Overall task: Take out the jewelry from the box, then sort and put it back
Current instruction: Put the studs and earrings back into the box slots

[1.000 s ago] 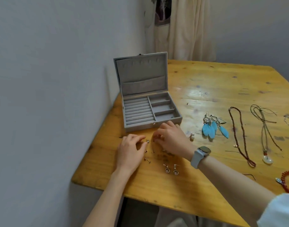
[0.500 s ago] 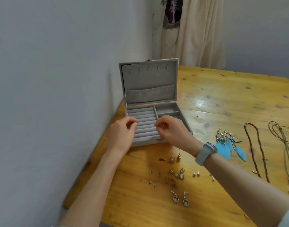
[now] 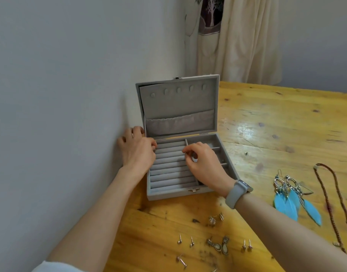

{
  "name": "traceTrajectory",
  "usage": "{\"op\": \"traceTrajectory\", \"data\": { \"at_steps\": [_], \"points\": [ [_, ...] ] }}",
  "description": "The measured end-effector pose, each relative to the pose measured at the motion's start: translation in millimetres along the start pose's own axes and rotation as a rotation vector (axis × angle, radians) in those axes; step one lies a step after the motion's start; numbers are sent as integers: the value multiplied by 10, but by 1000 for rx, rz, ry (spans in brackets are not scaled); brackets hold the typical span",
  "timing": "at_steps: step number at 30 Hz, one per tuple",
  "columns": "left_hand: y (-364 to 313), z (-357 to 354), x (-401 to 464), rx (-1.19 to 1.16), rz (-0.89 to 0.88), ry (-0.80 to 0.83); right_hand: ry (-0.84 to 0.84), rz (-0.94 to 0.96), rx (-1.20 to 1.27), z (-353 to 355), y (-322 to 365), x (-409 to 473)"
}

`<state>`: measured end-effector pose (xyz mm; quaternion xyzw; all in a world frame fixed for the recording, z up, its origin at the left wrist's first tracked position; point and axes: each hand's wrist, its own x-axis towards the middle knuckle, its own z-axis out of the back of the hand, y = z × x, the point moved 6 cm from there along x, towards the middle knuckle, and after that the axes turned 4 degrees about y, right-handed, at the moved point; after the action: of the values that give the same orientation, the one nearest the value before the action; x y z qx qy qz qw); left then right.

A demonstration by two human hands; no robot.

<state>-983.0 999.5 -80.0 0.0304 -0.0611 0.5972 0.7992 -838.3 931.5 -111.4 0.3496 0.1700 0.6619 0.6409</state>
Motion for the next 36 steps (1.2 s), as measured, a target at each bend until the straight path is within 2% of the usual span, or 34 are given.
{"op": "traceTrajectory", "data": {
  "at_steps": [8, 12, 15, 22, 30, 36],
  "points": [
    [-60, -6, 71, 169, 2, 24, 11, -5, 46, 7, -12, -17],
    [-65, -46, 93, 178, 5, 54, 16, -11, 55, 5, -14, -15],
    [-43, -46, 42, 99, 0, -19, 18, -11, 48, 3, -14, -13],
    [63, -127, -227, -246, -18, -285, 8, 5, 50, 8, 21, 51],
    [68, -223, -284, -140, -13, -175, 38, 21, -14, -221, 219, 425],
    [122, -135, -447, -246, -43, -355, 70, 54, -121, -398, 278, 520]
  ]
}}
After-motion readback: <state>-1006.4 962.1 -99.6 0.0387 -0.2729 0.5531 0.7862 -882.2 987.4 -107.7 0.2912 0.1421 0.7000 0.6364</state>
